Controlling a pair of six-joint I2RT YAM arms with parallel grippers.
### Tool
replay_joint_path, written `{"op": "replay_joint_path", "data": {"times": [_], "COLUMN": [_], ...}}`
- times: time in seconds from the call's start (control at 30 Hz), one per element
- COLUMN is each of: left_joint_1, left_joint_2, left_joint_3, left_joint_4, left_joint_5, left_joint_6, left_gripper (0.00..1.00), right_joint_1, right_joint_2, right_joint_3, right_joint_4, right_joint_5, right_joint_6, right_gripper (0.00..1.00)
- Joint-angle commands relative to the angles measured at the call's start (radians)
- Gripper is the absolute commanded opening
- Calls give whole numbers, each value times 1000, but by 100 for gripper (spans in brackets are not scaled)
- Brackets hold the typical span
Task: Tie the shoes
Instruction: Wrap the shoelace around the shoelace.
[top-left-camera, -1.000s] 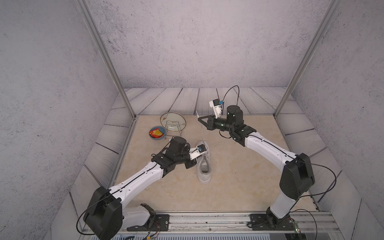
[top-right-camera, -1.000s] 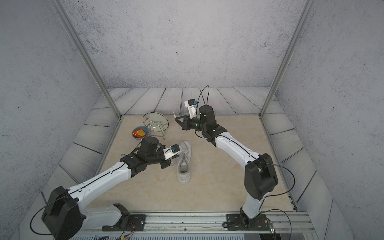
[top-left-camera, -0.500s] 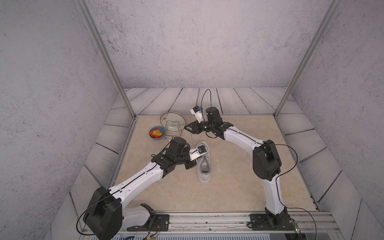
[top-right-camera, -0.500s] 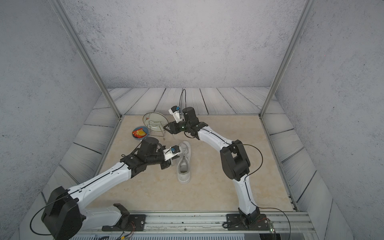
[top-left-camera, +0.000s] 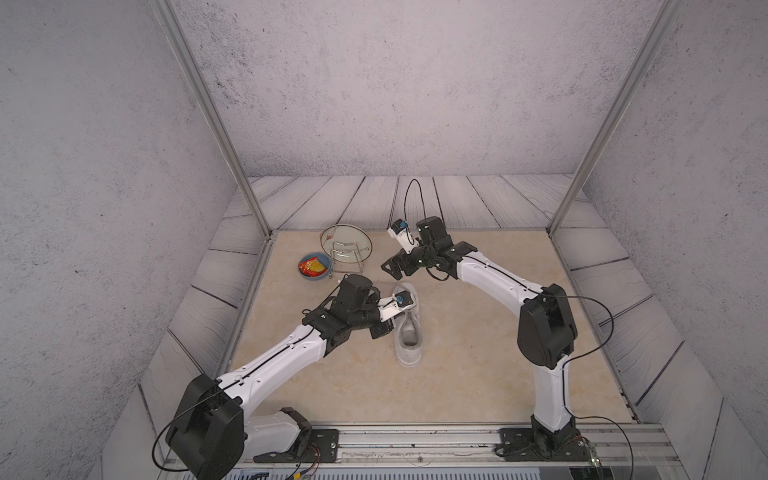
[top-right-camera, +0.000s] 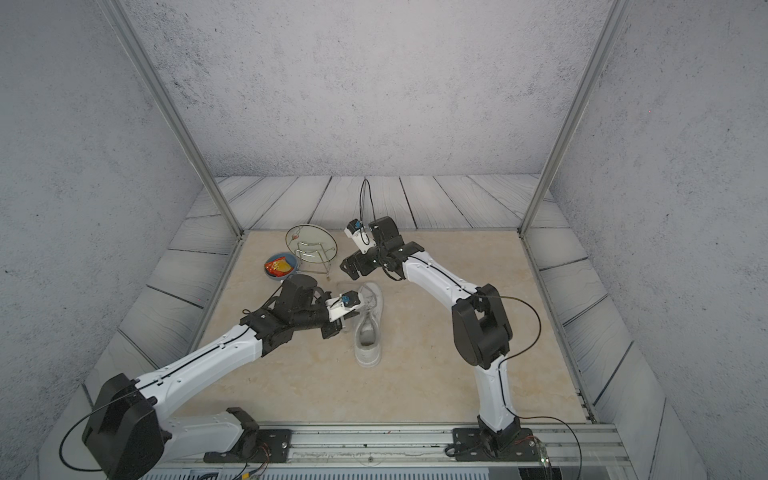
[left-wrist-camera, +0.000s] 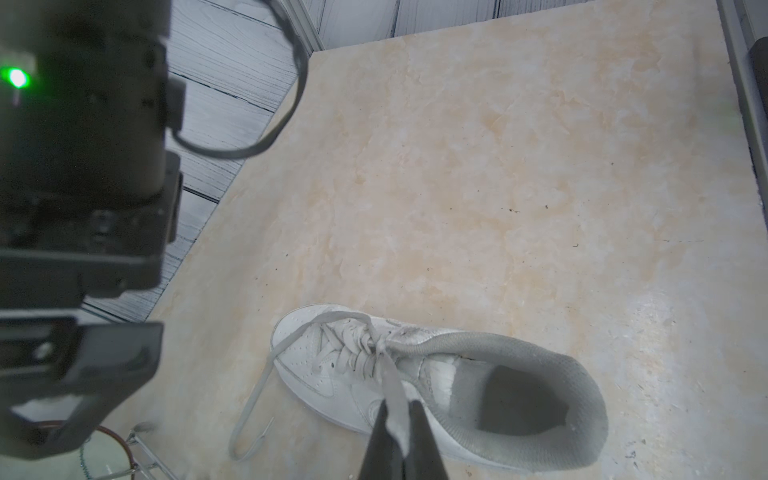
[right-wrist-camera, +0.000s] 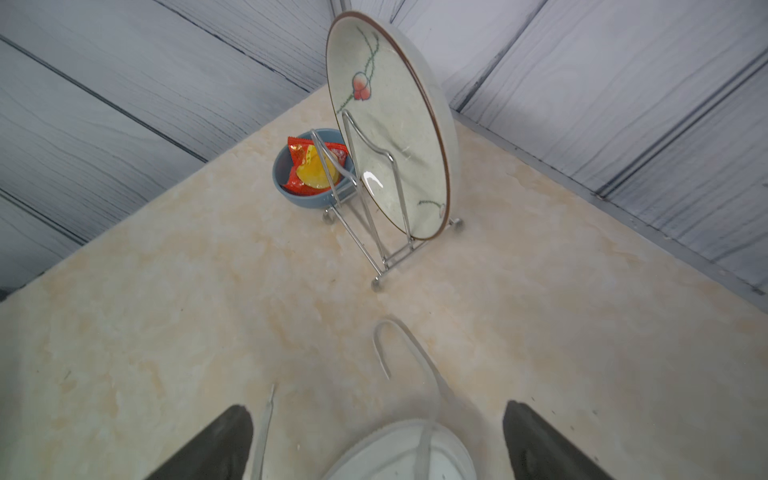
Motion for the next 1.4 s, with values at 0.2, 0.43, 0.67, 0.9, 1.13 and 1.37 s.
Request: {"op": "replay_joint_path", "data": {"times": [0.2,0.43,0.67,0.9,1.13,1.37], "left_joint_1": [-3,-1,5,15,15,15], "left_joint_2": [12,48,96,134,154,161], "left_joint_3": [18,48,67,80,91,95], "left_joint_4": [31,28,36,52,73,82], "left_joint_5": [-12,-6,5,3,13,21], "left_joint_6": [-15,21,86,115,117,110], "left_gripper": [0,0,0,0,0,0], "right_joint_1": [-174,-199,-197,-188,-166,-143], "right_joint_2": [-517,-551,-380,-309,-272,-230], "right_joint_3": [-589,-780,-664,-664,-665,-655], "right_joint_4": [291,438,465,521,517,547], "right_joint_5": [-222,-519,-766,-802,-811,-811], "right_joint_6": [-133,-345,-325,-273,-251,-195], "right_gripper": [97,94,83,80,75,68]}}
